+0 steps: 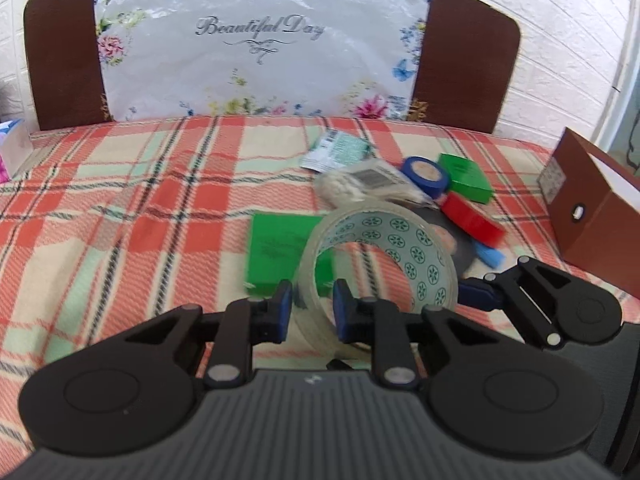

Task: Organize objects
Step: 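Carry the clear tape roll into the brown box and open the left tool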

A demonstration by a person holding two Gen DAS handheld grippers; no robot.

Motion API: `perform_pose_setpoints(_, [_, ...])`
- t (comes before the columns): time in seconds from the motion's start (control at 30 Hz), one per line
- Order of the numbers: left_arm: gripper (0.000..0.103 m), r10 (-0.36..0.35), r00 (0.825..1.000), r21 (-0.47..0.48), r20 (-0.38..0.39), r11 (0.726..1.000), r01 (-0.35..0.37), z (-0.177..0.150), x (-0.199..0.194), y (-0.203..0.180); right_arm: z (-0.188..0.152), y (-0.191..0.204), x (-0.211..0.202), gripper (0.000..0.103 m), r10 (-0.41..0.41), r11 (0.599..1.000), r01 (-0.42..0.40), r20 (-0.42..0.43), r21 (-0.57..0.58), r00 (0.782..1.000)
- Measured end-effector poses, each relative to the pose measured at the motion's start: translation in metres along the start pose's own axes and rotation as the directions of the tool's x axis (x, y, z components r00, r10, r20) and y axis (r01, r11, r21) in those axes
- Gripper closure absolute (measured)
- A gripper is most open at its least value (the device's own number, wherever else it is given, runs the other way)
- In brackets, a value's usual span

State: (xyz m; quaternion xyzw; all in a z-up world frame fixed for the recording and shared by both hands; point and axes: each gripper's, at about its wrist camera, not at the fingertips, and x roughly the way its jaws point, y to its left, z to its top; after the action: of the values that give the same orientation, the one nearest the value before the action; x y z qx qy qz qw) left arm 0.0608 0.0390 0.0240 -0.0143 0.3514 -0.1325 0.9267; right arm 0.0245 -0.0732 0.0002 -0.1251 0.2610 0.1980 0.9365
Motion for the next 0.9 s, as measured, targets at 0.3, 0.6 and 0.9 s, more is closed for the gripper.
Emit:
perform_pose_setpoints(0.3, [0.079,-0.088,0.994,0.098,-0.062,0.991,0.094,-0.013,0.006,-0.066,-0.035,-0.03,-0.041,0.026,-0.077,0.995,0.08,-0.056,0.051,0.995])
perform_pose_setpoints(0.6, [0.079,-0.21,0.978,0.306,0.001,0.931,0.2,0.017,-0.009,-0.167,-0.055,-0.08,-0.099,0.026,-0.305,0.945,0.3,0.026,0.131,0.952])
perform_pose_setpoints(0.9, [0.079,-0.359,0.932,0.433,0.048,0.849,0.305,0.065,-0.005,-0.285,-0.055,-0.179,-0.148,0.026,-0.525,0.827,0.482,0.092,0.29,0.846])
